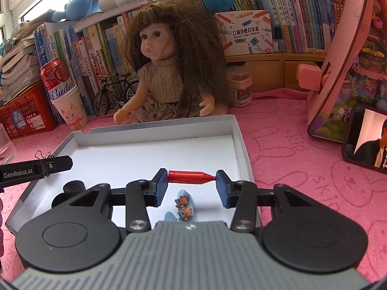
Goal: Organize rigid objects
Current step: 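Open the left tool to drop the nut while the right tool releases the crayon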
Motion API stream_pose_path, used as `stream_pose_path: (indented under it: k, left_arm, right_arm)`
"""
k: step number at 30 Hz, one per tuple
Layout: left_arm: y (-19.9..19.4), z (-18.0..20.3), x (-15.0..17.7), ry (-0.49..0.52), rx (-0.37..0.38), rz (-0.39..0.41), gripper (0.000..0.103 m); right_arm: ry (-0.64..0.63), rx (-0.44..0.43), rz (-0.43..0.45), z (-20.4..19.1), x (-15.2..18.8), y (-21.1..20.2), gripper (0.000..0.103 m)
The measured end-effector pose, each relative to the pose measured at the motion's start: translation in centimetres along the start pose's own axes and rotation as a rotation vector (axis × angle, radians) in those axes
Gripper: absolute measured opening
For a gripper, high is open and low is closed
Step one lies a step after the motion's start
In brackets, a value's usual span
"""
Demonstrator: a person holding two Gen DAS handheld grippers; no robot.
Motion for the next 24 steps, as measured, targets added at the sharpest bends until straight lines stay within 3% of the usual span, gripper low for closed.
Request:
stream_pose_path:
  k: [24]
  left_arm:
    - [0.47,-0.2,0.63,0.017,-0.029,-0.013,0.02]
  right_arm:
    - [0.012,-0.004,-0.019,-0.23,0.66,0.62,0.052]
Point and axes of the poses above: each gripper's, at about its wrist camera, not at the fingertips, and y roughly the way its jaws point, z to its right, x to its underside, the point moved 8 cm from there along y, roughly the way its jaws point, and after that the axes turned 13 degrees about z, right-handed, at the moved point
